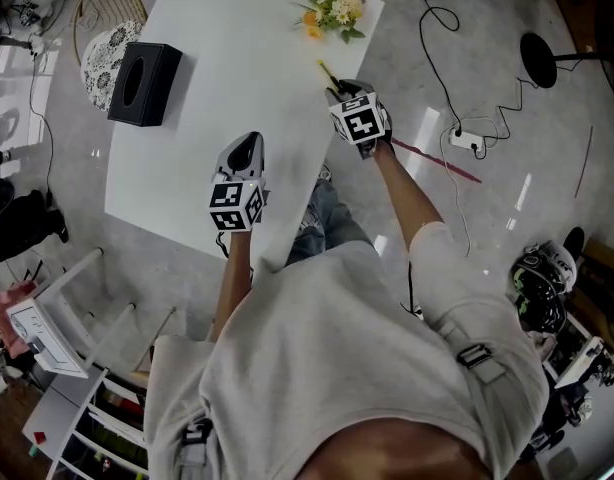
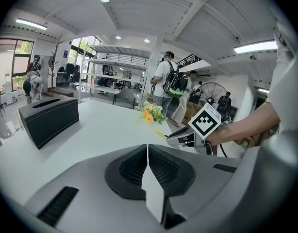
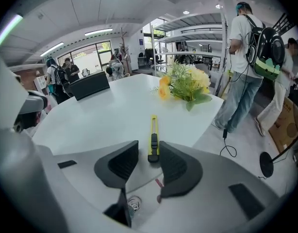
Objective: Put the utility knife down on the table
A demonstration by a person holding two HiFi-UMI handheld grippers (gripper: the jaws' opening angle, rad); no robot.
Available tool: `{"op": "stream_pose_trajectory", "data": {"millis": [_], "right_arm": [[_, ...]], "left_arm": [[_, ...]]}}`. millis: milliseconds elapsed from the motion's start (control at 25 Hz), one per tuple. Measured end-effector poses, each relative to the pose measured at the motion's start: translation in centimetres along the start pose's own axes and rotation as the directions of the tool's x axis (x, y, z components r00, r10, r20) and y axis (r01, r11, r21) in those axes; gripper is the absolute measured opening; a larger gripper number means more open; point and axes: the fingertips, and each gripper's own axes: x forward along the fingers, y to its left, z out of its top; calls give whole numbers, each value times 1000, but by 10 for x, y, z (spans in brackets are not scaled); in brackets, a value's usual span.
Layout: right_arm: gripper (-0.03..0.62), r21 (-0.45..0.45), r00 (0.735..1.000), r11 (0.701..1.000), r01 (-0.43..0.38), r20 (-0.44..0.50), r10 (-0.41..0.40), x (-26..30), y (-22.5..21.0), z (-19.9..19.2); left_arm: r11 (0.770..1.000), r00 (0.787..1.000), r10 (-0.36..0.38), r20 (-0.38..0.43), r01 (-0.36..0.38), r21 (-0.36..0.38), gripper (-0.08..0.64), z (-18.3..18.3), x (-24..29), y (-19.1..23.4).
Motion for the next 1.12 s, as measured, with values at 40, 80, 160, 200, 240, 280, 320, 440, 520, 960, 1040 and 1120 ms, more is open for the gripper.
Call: {"op": "stream_pose_trajectory", "data": {"millis": [40, 80, 160, 200, 240, 280, 320, 440, 520, 960, 1040, 1120], "right_arm": [[149, -4, 1000, 1000, -1, 2, 1, 0, 0, 0], [156, -6, 1000, 1000, 3, 8, -3, -1, 0, 1], [156, -1, 999, 1000, 22, 29, -22, -5, -3, 4], [156, 4, 999, 1000, 30, 37, -30, -8, -4, 6], [156, 9, 998, 999, 34, 46, -34, -12, -4, 8], [156, 14, 998, 999, 36, 55, -36, -17, -4, 11], [155, 15, 997, 999, 41, 65, -42, -20, -5, 12], [152, 23, 993, 998, 64, 97, -66, -31, -10, 12], [140, 37, 990, 997, 71, 118, -75, -41, -11, 11], [81, 112, 958, 986, 122, 245, -146, -122, 0, 2], [72, 122, 950, 983, 134, 266, -163, -138, 2, -3], [64, 132, 941, 980, 150, 284, -183, -155, 3, -8]], "left_arm": [[1000, 1000, 1, 2, -1, 1, 26, 1, -1, 0], [1000, 1000, 1, 4, -1, 3, 26, 1, -2, 0], [1000, 1000, 0, 7, 0, 6, 26, 2, -3, -1], [1000, 1000, -1, 9, 0, 8, 26, 3, -4, -1], [1000, 1000, -2, 11, 2, 11, 26, 4, -5, -1], [1000, 1000, -4, 14, 3, 13, 26, 4, -5, -2], [1000, 1000, -6, 17, 6, 15, 26, 5, -6, -3], [1000, 1000, -15, 25, 15, 22, 26, 6, -7, -6], [999, 999, -21, 32, 20, 27, 26, 8, -8, -8], [998, 996, -45, 79, 40, 57, 26, 17, -27, -21], [997, 995, -49, 90, 43, 67, 26, 18, -33, -24], [996, 994, -53, 100, 46, 75, 26, 20, -39, -28]]}}
